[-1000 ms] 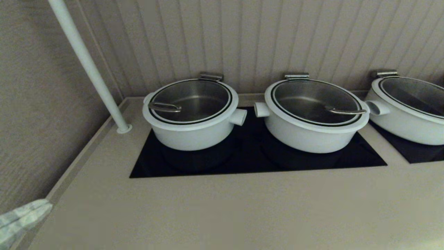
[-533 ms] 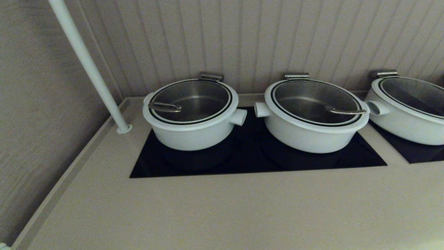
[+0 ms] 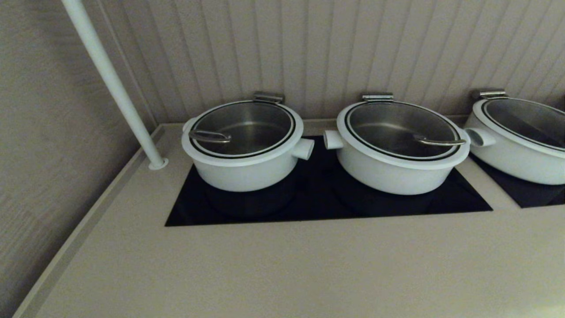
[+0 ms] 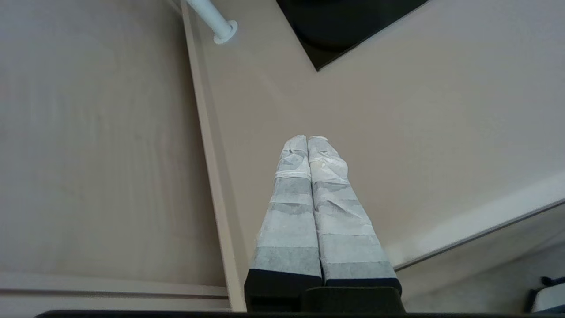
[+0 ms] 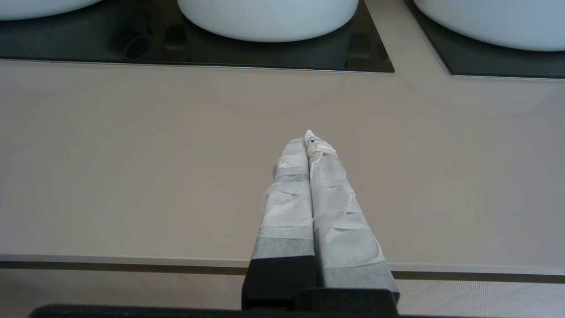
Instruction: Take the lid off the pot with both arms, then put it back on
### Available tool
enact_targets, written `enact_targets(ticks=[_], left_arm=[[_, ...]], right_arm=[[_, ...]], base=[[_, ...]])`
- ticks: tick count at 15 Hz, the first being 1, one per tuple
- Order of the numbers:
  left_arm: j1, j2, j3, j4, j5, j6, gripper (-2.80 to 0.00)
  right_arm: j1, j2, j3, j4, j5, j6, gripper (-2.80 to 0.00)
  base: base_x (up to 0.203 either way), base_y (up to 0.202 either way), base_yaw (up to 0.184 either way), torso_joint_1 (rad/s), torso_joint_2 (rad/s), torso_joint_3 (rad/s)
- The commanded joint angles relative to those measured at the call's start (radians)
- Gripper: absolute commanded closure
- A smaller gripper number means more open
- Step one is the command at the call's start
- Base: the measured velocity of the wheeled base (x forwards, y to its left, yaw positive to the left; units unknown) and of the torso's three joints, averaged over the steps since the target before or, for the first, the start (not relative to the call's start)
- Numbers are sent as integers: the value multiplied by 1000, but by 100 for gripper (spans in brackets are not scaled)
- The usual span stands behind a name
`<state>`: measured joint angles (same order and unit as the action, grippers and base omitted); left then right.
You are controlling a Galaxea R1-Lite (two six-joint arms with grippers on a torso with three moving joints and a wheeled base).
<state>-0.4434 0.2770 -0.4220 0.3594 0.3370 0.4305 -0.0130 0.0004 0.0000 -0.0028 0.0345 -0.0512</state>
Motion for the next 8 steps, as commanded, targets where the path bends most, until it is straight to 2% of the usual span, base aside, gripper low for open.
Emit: enact_targets(ticks=[1,5,8], left_arm=[[0,4,14,5,2,-16,0],[0,4,70,4,4,-38,0],[0,3,181,-7,-12,-108,0]], right_arm=[[0,0,0,0,1,0,0],[1,0,0,0,1,-1,0],[1,0,0,0,1,-1,0]], base=[[0,0,0,0,0,0],[0,0,0,0,0,0],[0,0,0,0,0,0]])
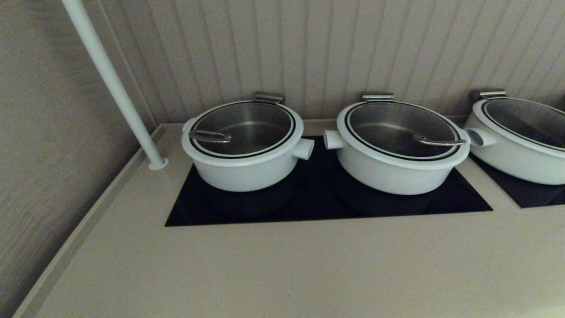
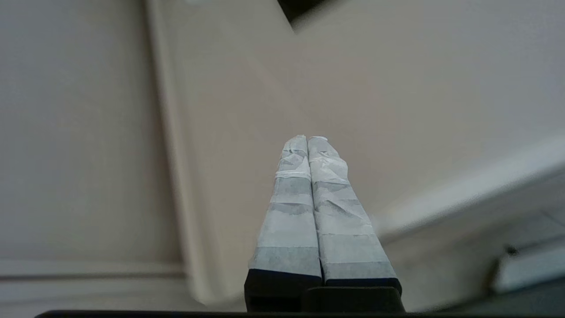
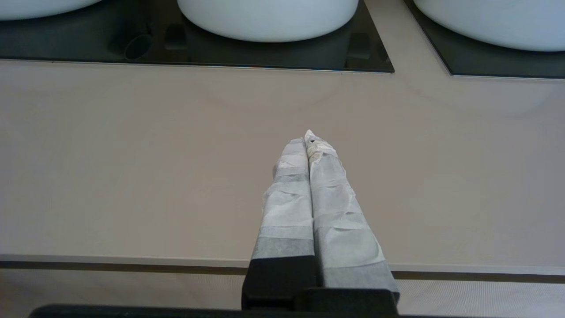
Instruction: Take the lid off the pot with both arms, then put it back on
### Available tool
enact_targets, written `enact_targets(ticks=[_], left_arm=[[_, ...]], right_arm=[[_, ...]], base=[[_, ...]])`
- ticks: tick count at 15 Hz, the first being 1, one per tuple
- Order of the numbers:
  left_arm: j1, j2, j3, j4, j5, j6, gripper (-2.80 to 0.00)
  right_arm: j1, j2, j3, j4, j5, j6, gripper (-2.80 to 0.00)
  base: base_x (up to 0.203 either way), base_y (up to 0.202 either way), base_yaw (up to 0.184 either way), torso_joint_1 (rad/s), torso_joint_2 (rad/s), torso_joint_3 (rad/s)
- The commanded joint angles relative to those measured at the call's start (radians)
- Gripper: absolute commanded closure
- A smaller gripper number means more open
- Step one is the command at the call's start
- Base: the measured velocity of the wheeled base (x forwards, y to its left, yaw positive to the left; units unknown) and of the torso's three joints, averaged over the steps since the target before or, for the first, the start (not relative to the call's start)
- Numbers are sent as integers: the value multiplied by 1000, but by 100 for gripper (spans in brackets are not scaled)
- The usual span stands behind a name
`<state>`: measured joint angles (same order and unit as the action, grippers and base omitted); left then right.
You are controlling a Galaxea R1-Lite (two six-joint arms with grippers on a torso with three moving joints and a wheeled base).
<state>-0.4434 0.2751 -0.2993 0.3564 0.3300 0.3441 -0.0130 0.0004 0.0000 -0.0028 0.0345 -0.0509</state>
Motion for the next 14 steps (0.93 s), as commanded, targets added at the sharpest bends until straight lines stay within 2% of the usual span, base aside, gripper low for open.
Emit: enact_targets(ticks=[1,3,4,6,8,9,10,12,14], left_arm=[[-1,5,101,-41,-37,-42,0],[43,6,202,-217,-179,-62,0],[110,6,263,-329,-303,-61,0],[221,7,292,-384,-382,-54,0],[310,8,298,-388,-396,-98,0],[325,9,299,-384,-394,-152,0],[327,9,299,-390,-373,-175,0],[355,8,299,-391,-345,-186,0],[440,-50,299,-365,-356,-185,0]], right_arm=[[-1,0,0,0,1,-1,0],[1,0,0,0,1,-1,0],[1,0,0,0,1,0,0],[-1,1,0,0,1,0,0],[-1,0,0,0,1,0,0],[-1,0,0,0,1,0,0],[1,0,0,0,1,-1,0],[0,0,0,0,1,-1,0],[-1,0,0,0,1,0,0]], base=[[0,0,0,0,0,0],[0,0,0,0,0,0],[0,0,0,0,0,0],[0,0,0,0,0,0],[0,0,0,0,0,0],[0,0,0,0,0,0],[0,0,0,0,0,0],[0,0,0,0,0,0],[0,0,0,0,0,0]])
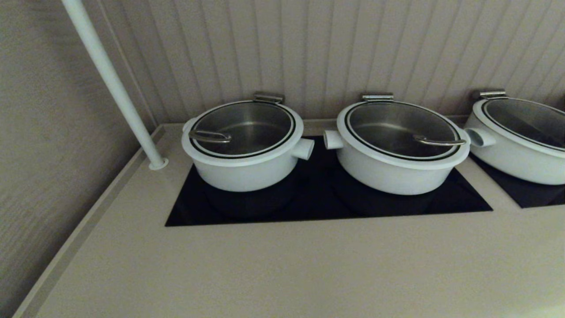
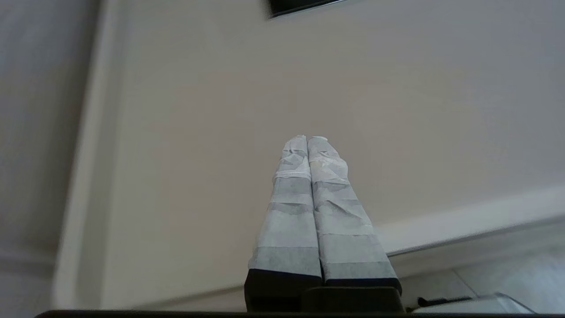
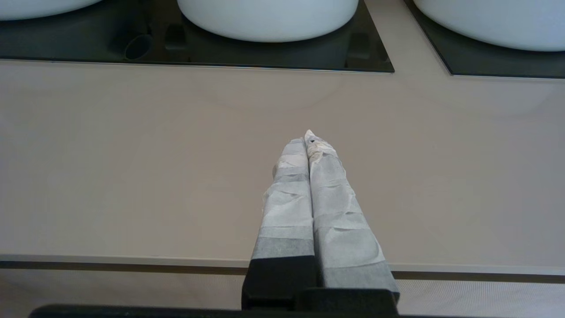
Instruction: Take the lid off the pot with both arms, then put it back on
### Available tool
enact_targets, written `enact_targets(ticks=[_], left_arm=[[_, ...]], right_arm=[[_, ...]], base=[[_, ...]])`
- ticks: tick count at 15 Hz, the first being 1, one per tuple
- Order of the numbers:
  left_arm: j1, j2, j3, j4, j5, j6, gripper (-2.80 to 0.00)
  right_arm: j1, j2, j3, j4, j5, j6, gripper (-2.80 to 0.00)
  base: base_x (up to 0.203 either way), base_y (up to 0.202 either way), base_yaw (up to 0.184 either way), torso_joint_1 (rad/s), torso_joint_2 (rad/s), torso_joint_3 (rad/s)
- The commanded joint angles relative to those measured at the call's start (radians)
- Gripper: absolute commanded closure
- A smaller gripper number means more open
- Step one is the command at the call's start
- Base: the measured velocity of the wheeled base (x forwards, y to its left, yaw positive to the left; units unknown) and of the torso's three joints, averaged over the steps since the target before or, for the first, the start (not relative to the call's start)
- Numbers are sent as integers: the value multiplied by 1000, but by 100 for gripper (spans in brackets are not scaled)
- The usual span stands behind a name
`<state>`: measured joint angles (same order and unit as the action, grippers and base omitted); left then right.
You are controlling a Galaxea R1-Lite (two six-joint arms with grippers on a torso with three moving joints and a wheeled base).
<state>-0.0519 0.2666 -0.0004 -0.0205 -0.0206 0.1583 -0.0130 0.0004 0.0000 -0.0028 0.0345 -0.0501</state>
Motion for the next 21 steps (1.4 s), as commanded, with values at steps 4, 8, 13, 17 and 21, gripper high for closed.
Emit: enact_targets(ticks=[4,8,13,17,21], left_arm=[[59,-239,0,33,-19,-7,0],[56,-265,0,27,-10,-45,0],[56,-265,0,27,-9,-67,0],[56,-265,0,27,-9,-95,0],[56,-265,0,27,-5,-129,0]], right_arm=[[-1,1,0,0,1,-2,0],[1,0,0,0,1,-2,0],[-1,0,0,0,1,-1,0],[-1,0,0,0,1,-2,0],[-1,0,0,0,1,-1,0]], base=[[0,0,0,0,0,0],[0,0,0,0,0,0],[0,0,0,0,0,0],[0,0,0,0,0,0],[0,0,0,0,0,0]])
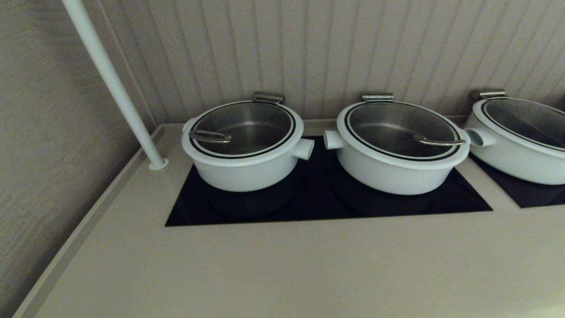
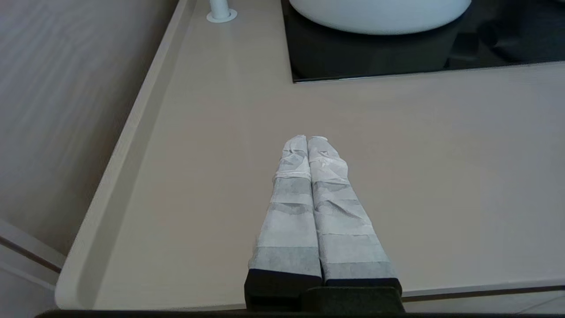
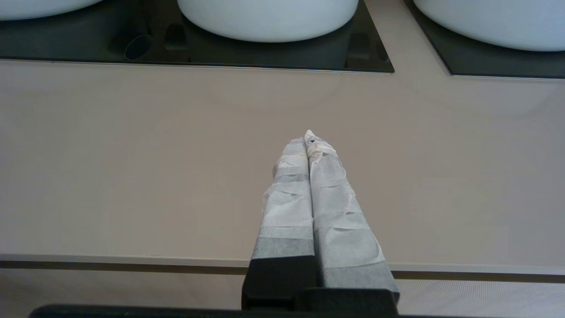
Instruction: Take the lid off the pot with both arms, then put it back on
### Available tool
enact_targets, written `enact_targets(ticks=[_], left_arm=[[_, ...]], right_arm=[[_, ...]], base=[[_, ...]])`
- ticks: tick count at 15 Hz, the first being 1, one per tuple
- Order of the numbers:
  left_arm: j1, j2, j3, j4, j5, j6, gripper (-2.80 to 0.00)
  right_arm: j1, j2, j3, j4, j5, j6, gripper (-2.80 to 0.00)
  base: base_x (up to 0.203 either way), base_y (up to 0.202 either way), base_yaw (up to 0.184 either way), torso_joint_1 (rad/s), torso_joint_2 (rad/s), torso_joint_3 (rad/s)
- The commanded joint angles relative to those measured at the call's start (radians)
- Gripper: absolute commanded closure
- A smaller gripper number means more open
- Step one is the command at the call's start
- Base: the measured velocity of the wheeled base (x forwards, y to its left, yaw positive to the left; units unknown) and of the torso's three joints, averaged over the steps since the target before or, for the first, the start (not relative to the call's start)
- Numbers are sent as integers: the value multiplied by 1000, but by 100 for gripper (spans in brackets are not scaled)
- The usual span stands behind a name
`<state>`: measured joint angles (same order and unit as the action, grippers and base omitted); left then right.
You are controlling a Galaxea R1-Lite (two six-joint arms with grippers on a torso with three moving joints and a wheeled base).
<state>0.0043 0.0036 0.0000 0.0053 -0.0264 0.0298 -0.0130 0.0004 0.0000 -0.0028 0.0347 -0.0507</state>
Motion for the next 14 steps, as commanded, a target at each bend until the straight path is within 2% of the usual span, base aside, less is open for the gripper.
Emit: enact_targets(ticks=[1,14], left_arm=[[0,-2,0,1,0,-2,0],[0,-2,0,0,13,-10,0]], right_arm=[[-1,0,0,0,1,-1,0],[-1,0,0,0,-13,-5,0]], base=[[0,0,0,0,0,0],[0,0,0,0,0,0]])
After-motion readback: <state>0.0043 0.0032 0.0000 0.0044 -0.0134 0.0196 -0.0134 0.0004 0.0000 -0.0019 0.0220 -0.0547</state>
